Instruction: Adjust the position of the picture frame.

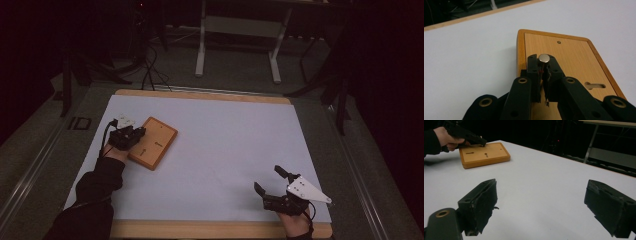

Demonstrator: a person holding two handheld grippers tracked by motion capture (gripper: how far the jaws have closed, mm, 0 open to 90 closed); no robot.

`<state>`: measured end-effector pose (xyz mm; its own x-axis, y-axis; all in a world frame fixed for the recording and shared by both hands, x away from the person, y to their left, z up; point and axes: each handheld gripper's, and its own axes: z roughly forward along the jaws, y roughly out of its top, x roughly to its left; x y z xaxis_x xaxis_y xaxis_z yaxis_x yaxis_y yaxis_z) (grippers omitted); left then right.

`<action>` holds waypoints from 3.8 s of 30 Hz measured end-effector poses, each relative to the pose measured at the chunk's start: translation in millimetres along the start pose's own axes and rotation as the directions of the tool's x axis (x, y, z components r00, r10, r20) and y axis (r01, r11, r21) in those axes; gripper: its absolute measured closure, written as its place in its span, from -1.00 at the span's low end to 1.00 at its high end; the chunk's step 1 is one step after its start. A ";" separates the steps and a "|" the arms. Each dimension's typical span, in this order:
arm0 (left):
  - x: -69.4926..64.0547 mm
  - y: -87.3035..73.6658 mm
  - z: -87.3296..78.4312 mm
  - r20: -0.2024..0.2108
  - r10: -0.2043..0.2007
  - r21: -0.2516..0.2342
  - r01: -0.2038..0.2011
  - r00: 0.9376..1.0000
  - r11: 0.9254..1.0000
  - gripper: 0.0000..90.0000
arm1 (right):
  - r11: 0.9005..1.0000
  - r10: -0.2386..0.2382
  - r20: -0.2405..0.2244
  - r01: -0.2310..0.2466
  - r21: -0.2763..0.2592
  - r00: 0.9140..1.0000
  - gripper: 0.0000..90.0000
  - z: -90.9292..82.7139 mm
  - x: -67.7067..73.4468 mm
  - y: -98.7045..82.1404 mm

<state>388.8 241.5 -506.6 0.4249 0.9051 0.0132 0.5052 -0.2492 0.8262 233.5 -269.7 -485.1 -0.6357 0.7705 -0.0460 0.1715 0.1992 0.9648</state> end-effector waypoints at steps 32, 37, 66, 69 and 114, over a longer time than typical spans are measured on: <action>-96.2 55.8 -13.3 0.292 0.202 -0.074 -0.188 0.935 0.979 0.89 | 1.000 0.019 -0.006 -0.019 -0.010 1.000 -0.76 -0.5 -1.8 -0.1; -112.3 58.1 -5.9 0.372 0.223 -0.087 -0.205 0.901 0.975 0.89 | 1.000 0.019 -0.018 -0.019 -0.016 1.000 -0.77 -1.4 -2.2 -0.1; -195.8 56.4 43.1 0.595 0.341 -0.123 -0.336 0.728 0.934 0.88 | 1.000 0.015 -0.011 -0.015 -0.009 1.000 -0.77 -2.1 -5.6 -1.2; -202.0 54.6 50.2 0.620 0.335 -0.119 -0.337 0.709 0.934 0.88 | 1.000 0.009 -0.014 -0.009 -0.002 1.000 -0.76 -2.1 -5.0 -1.1; -195.7 53.0 80.8 0.642 0.274 -0.067 -0.304 0.716 0.950 0.61 | 1.000 0.014 -0.034 -0.014 0.013 0.999 -0.76 0.8 -4.2 -2.4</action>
<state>393.2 23.4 -511.0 0.9249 0.3590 -0.1256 0.3008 -0.4886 0.8190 236.3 -272.8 -487.5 -0.6586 0.7521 -0.0233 0.1900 0.1962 0.9620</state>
